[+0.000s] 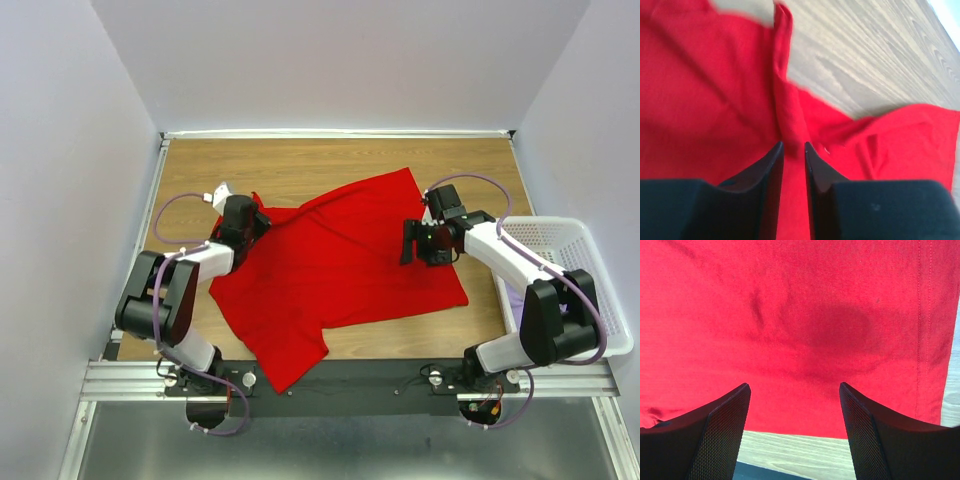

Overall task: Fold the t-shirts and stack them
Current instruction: Flatten the tshirt out

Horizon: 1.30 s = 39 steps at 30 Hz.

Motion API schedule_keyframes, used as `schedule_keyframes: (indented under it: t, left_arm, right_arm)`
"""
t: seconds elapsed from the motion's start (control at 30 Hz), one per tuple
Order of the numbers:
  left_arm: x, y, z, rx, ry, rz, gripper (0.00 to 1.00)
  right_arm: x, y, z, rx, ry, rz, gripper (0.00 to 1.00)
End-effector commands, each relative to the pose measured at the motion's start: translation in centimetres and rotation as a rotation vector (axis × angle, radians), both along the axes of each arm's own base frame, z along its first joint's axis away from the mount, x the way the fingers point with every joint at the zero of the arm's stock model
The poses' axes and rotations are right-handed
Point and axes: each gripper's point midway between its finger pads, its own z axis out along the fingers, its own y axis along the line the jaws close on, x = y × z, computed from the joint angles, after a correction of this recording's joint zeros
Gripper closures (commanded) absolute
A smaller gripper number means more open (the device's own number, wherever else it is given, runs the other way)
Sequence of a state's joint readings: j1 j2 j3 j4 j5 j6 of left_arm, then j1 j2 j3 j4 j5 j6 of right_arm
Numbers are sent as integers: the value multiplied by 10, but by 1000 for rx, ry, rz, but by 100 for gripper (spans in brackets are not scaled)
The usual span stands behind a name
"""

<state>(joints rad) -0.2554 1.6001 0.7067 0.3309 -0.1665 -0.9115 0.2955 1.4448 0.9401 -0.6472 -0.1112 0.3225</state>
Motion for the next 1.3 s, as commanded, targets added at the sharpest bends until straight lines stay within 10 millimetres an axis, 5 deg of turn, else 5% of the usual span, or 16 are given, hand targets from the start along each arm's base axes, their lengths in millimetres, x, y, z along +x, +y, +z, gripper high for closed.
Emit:
schedule_keyframes:
  t: [0.0, 0.23, 0.27, 0.4, 0.47, 0.5, 0.6, 0.67, 0.7, 1.1, 1.27]
  left_arm:
    - [-10, -2, 24, -101, -84, 33, 54]
    - [-27, 11, 44, -41, -103, 30, 35]
    - [-16, 18, 60, -23, -129, 49, 34]
    - [15, 42, 60, 86, -40, 21, 34]
    - [40, 50, 76, 113, -33, 18, 36]
    - [46, 56, 57, 144, 30, 2, 37]
    - [68, 57, 41, 197, 128, -58, 39]
    - [88, 51, 50, 200, 130, -96, 39]
    - [92, 48, 30, 205, 178, -123, 39]
    - [95, 41, -24, 289, 365, -195, 41]
    - [100, 39, -32, 310, 371, -190, 51]
  right_arm:
    - [0, 4, 4, 16, -29, 24, 21]
    - [6, 11, 7, 41, -42, 65, 21]
    - [8, 12, 8, 45, -44, 70, 21]
    - [23, 20, 15, 62, -78, 81, 21]
    - [29, 25, 20, 70, -90, 91, 21]
    - [31, 27, 18, 70, -88, 94, 21]
    - [35, 31, 18, 67, -91, 101, 21]
    - [35, 34, 18, 68, -92, 105, 21]
    - [36, 34, 18, 67, -95, 103, 21]
    - [28, 33, 12, 59, -82, 99, 21]
    - [25, 33, 11, 61, -77, 104, 21]
